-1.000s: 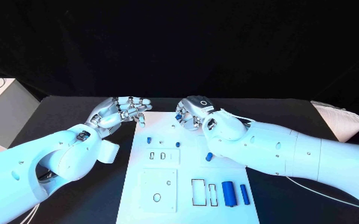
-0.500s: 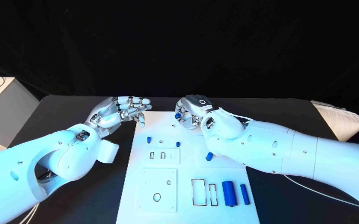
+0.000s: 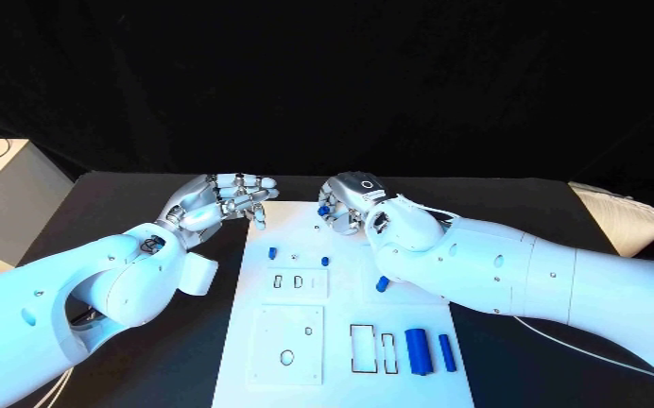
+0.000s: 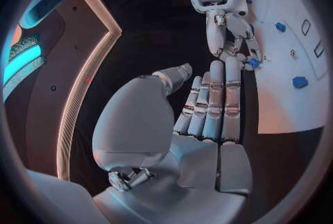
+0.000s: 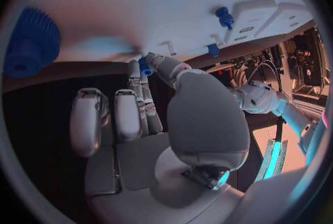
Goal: Assemble the parts on the task board
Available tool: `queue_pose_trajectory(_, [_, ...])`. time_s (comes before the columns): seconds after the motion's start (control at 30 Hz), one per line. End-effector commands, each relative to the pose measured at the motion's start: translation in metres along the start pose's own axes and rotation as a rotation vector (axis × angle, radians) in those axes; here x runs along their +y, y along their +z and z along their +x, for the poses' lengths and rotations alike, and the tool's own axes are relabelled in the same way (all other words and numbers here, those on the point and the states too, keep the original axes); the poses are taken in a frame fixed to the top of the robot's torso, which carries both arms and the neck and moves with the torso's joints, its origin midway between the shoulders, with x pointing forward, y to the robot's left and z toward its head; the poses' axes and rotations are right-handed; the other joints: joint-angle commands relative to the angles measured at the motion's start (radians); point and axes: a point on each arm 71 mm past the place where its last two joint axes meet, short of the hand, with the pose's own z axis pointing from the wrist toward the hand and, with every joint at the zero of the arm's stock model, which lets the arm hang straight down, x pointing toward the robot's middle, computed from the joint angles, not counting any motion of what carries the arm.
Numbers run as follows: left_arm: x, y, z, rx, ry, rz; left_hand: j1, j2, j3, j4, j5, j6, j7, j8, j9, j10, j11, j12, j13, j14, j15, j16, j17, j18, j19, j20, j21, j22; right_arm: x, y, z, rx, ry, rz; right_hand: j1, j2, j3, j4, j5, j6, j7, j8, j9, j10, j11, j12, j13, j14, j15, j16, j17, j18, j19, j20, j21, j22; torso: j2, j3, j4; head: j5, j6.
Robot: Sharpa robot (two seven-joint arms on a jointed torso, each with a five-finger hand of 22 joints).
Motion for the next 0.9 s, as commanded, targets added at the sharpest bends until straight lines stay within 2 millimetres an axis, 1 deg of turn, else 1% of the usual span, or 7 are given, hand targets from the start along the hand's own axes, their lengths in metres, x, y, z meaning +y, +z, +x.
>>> queue_pose_trajectory(0.03, [-0.0013,0.0002,0.0027,0.023,-0.002,0.006,-0.005,-0.002,0.003,0.001,-0.002,-0.007,0.029,-0.005,0.002,-0.007,0.0,-0.003,0.0,-0.004,0.0,0.007,-0.001,0.015,-0.006,0.0,0.003,0.001,-0.0005,-0.0001,0.0028,0.028,-0.014,-0.004,-0.009,-0.005,-0.002,0.007,0.0,0.005,-0.002,0.002,0.002,-0.002,0.002,-0.001,0.002,0.025,-0.003,0.004,-0.003,-0.013,-0.001,-0.007,0.0,-0.002,0.001,0.0005,-0.0001,0.0,0.0])
queue_pose_trajectory(0.27, [-0.0015,0.0001,0.0023,0.024,-0.001,0.005,-0.005,-0.002,0.003,0.001,-0.002,-0.007,0.029,-0.005,0.002,-0.007,0.0,-0.003,0.0,-0.004,0.0,0.007,-0.001,0.015,-0.006,0.0,0.003,0.001,-0.0011,-0.0001,0.0021,0.019,-0.011,-0.003,-0.012,-0.013,-0.004,0.009,-0.004,-0.007,0.003,-0.004,0.006,-0.012,0.006,-0.006,0.007,0.019,0.0,-0.005,-0.019,-0.01,-0.009,-0.005,-0.013,-0.02,0.002,0.0009,-0.0007,0.001,-0.001])
queue_pose_trajectory(0.33, [-0.0015,0.0001,0.0024,0.024,-0.001,0.005,-0.005,-0.002,0.003,0.001,-0.002,-0.007,0.029,-0.005,0.002,-0.007,0.0,-0.003,0.0,-0.004,0.0,0.007,-0.001,0.015,-0.006,0.0,0.003,0.001,-0.0014,0.0,0.0017,0.014,-0.008,-0.003,-0.024,-0.028,-0.008,0.018,-0.018,-0.04,0.015,-0.023,0.005,-0.043,0.017,-0.021,0.006,0.014,0.01,-0.017,-0.038,-0.007,-0.017,0.001,-0.029,-0.04,0.001,0.0006,-0.0013,0.001,-0.001])
queue_pose_trajectory(0.43, [-0.0016,0.0001,0.0024,0.024,-0.001,0.005,-0.005,-0.002,0.003,0.001,-0.002,-0.007,0.029,-0.005,0.002,-0.007,0.0,-0.003,0.0,-0.004,0.0,0.007,-0.001,0.015,-0.006,0.0,0.003,0.001,-0.0019,0.0001,0.0014,0.009,-0.004,-0.004,-0.031,-0.052,-0.032,0.032,-0.068,-0.105,0.03,-0.063,0.002,-0.118,0.037,-0.024,-0.002,0.0,0.025,-0.048,-0.091,0.004,-0.038,0.017,-0.072,-0.095,0.001,0.0001,-0.0012,0.001,-0.001])
queue_pose_trajectory(0.57, [-0.0017,-0.0001,0.0022,0.024,0.0,0.005,-0.006,-0.002,0.002,0.001,-0.002,-0.008,0.029,-0.005,0.002,-0.008,0.0,-0.002,0.0,-0.005,0.001,0.007,-0.001,0.015,-0.007,0.0,0.004,0.001,-0.0022,0.0,0.0014,0.01,-0.004,-0.008,-0.015,-0.051,-0.076,0.04,-0.073,-0.135,0.03,-0.084,0.004,-0.16,0.038,-0.021,-0.006,-0.012,0.026,-0.078,-0.139,0.015,-0.056,0.02,-0.117,-0.149,0.001,0.0006,-0.0004,0.001,-0.001])
queue_pose_trajectory(0.7, [-0.0018,-0.0002,0.002,0.024,0.0,0.005,-0.006,-0.002,0.002,0.001,-0.002,-0.008,0.029,-0.005,0.002,-0.008,0.0,-0.002,0.0,-0.005,0.001,0.007,-0.001,0.015,-0.007,0.0,0.004,0.001,-0.003,-0.0006,0.0009,0.008,-0.003,-0.012,0.004,-0.047,-0.116,0.042,-0.094,-0.143,0.031,-0.091,0.008,-0.174,0.036,-0.014,-0.007,-0.012,0.026,-0.085,-0.15,0.017,-0.058,0.02,-0.13,-0.159,0.002,0.0008,-0.0006,0.002,-0.001])
queue_pose_trajectory(0.9, [-0.0017,-0.0002,0.0014,0.023,0.002,0.005,-0.006,-0.002,0.002,0.001,-0.002,-0.008,0.029,-0.005,0.002,-0.008,0.0,-0.002,0.0,-0.005,0.001,0.007,-0.001,0.015,-0.007,0.0,0.004,0.001,-0.0067,-0.004,-0.0008,0.003,0.0,-0.012,0.019,-0.039,-0.157,0.05,-0.096,-0.152,0.03,-0.099,0.011,-0.185,0.035,-0.008,-0.007,-0.015,0.024,-0.095,-0.166,0.019,-0.06,0.019,-0.145,-0.173,0.002,0.0012,-0.0002,0.005,-0.002])
